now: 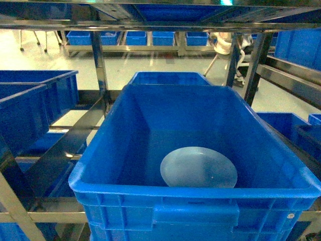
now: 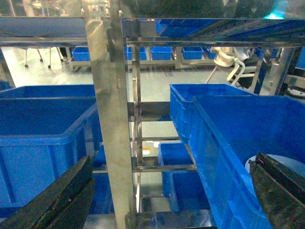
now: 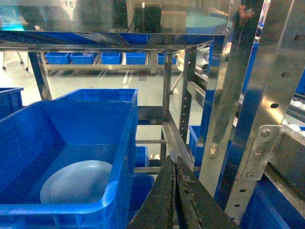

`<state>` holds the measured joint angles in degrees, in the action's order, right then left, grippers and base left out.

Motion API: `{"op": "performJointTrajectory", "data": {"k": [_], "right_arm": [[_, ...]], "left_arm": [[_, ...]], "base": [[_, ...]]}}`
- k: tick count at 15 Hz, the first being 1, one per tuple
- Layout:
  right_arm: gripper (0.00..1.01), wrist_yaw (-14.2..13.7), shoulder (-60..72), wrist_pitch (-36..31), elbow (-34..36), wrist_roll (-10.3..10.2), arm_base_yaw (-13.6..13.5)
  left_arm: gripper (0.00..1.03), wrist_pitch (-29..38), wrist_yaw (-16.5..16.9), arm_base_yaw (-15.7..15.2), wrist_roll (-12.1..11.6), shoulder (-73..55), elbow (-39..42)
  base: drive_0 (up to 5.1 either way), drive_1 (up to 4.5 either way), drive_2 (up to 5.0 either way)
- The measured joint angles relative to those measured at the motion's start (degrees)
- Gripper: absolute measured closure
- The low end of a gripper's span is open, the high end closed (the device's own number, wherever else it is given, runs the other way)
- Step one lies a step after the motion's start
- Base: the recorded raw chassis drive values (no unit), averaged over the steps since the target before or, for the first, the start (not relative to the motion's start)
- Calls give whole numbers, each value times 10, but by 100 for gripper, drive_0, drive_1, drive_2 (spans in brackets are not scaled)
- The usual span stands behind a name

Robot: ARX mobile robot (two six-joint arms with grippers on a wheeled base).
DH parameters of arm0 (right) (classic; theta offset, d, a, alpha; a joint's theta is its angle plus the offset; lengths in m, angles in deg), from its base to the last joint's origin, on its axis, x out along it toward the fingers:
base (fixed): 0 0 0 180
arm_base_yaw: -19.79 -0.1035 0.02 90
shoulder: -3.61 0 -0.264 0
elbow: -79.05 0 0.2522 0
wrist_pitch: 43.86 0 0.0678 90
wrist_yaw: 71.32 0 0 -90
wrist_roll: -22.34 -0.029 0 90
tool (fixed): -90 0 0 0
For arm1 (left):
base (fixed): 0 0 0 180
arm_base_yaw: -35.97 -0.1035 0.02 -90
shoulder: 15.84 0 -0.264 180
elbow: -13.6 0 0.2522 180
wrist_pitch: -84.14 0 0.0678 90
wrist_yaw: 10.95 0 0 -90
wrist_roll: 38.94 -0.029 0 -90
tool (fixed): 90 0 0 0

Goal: Place blue tray on left shelf second layer neatly

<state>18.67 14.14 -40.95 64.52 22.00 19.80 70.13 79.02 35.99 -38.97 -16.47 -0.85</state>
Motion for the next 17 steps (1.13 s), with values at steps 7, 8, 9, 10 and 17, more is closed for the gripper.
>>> {"op": "performJointTrajectory", "data": {"k": [7, 8, 9, 10, 17], "right_arm": [[99, 0, -102, 111, 0, 0, 0], [99, 0, -102, 111, 0, 0, 0], [99, 0, -102, 111, 0, 0, 0], [88, 0, -102, 111, 0, 0, 0], [15, 0, -102, 111, 0, 0, 0]], "left_arm": [[5, 0, 0, 0, 0, 0, 0], [5, 0, 0, 0, 0, 0, 0], [5, 0, 0, 0, 0, 0, 0], [5, 0, 0, 0, 0, 0, 0], [5, 0, 0, 0, 0, 0, 0]], "base": [[0, 0, 0], [0, 0, 0], [0, 0, 0], [0, 0, 0], [0, 0, 0]]}}
